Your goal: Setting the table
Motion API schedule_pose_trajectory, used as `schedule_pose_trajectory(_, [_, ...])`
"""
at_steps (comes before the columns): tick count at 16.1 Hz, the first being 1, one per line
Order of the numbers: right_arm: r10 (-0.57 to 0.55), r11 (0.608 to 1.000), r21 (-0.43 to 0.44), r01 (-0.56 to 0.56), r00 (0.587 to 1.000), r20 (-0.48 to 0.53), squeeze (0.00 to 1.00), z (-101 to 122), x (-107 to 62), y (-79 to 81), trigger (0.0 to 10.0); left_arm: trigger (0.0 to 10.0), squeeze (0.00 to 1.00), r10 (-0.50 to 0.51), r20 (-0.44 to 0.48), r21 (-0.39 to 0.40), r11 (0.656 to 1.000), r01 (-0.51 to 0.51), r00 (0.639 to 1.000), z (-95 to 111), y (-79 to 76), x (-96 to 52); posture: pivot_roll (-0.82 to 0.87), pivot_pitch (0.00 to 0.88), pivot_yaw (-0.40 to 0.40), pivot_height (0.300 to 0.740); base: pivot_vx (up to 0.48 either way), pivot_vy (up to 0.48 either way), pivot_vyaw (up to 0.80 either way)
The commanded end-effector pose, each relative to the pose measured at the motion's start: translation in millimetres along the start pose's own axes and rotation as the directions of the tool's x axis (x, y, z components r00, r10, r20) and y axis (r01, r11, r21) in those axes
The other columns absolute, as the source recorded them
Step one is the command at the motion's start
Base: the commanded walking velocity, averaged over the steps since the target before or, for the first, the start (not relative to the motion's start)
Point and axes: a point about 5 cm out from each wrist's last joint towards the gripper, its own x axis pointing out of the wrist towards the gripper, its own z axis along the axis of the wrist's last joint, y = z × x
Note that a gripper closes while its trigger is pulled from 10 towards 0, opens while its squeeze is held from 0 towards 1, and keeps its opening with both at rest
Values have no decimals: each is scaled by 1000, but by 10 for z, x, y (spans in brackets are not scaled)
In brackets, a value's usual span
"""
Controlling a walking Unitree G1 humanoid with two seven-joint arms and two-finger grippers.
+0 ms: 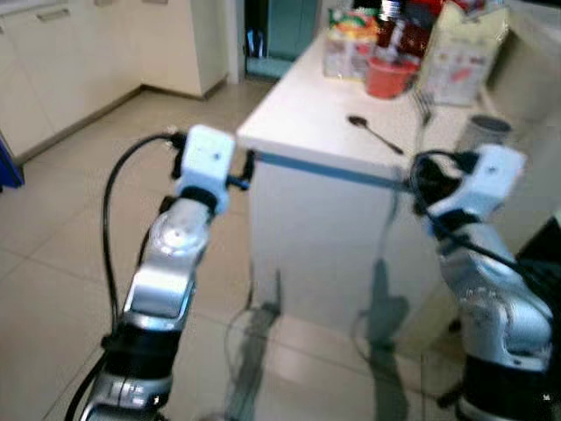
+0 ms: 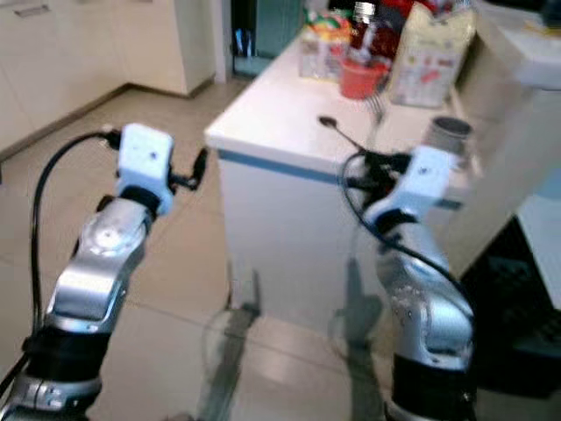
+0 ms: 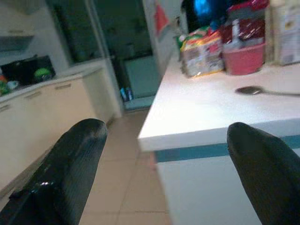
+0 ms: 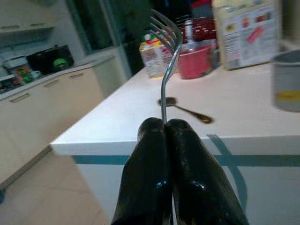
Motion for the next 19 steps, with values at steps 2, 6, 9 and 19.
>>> schedule_pose_trajectory(2, [2,1000,-5,-2,1000,17,0,36,10,39,10000,10000,0,9,-8,11,1000,-8,1000,-13,28,2,0,0,-31,740,0,-428,0])
schedule_pose_trajectory(6, [-14,1000,-19,15,1000,16,0,35,11,2,10000,10000,0,6,-7,18,1000,-6,1000,-15,29,7,-1,0,-30,740,0,-427,0])
schedule_pose_trajectory(9, [-29,999,-24,29,1000,9,0,16,8,-21,10000,10000,0,4,-6,26,1000,-4,1000,-13,32,11,-2,0,-31,740,0,-426,0])
schedule_pose_trajectory(19, [-70,997,-28,70,998,9,0,14,-26,-104,10000,10000,0,-14,0,33,999,14,1000,-6,-23,21,-19,0,-25,740,0,-427,0])
